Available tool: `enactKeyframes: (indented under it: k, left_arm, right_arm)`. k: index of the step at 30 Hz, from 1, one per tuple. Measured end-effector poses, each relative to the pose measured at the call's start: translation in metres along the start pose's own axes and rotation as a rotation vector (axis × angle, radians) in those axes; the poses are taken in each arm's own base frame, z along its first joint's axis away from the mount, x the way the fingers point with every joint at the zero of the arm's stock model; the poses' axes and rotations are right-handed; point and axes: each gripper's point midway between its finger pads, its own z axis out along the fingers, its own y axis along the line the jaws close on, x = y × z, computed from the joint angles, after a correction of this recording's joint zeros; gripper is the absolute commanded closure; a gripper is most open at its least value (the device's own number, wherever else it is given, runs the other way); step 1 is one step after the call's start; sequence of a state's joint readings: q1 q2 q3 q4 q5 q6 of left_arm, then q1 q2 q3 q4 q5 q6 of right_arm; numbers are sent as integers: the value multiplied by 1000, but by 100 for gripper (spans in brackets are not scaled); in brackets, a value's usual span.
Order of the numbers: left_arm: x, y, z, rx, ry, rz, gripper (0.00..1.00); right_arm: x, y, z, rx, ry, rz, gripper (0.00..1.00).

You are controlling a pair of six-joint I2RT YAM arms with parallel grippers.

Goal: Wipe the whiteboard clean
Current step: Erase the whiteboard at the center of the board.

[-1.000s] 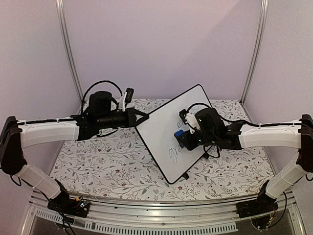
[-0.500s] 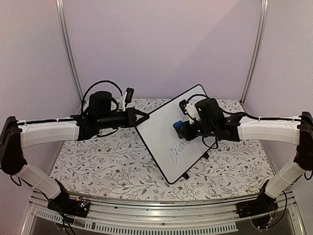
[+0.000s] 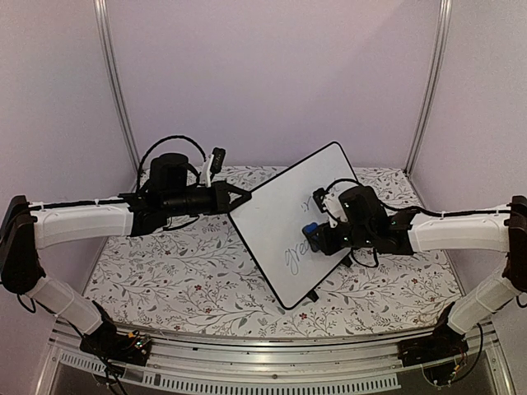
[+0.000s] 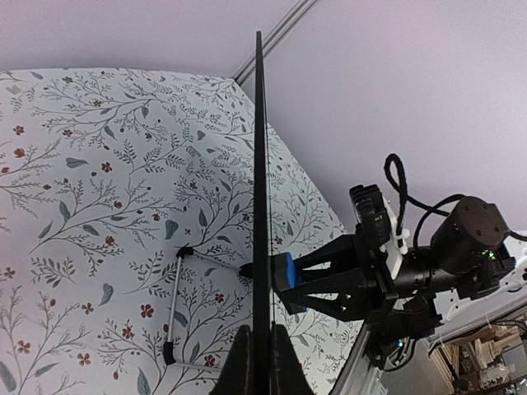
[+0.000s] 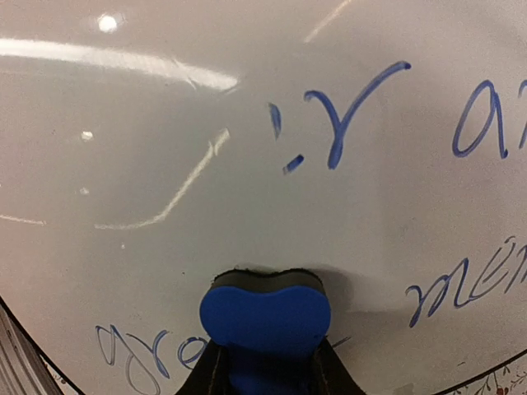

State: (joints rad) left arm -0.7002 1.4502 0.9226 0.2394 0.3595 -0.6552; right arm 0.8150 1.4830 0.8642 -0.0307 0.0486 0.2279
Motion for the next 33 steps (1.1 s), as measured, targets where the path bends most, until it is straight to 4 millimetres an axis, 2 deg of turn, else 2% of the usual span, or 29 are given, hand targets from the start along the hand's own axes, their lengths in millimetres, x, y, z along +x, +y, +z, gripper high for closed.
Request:
enactKeyframes:
  k: [2,8,11,16,19,25,33]
  left_arm:
    - [0,0,0,1,0,-1,100]
    - [0,0,0,0,-1,0,100]
    - [0,0,0,-1,-1,-1,100]
    - [0,0,0,1,-1,-1,100]
    - [0,0,0,1,-1,0,100]
    - [0,0,0,-1,0,-1,100]
    - [0,0,0,-1,1,-1,100]
  right_arm:
    - [8,-2,-1,4,17,9,84]
    - [5,-2,-1,8,24,15,84]
    - [-9,1,1,8,13,7,84]
    - [-48,4,4,6,-51,-8,84]
    - [-55,2,5,10,-62,-17,84]
    - [-49,-1,6,12,-67,-23,85]
    - [-12,-17,2,33,-25,7,84]
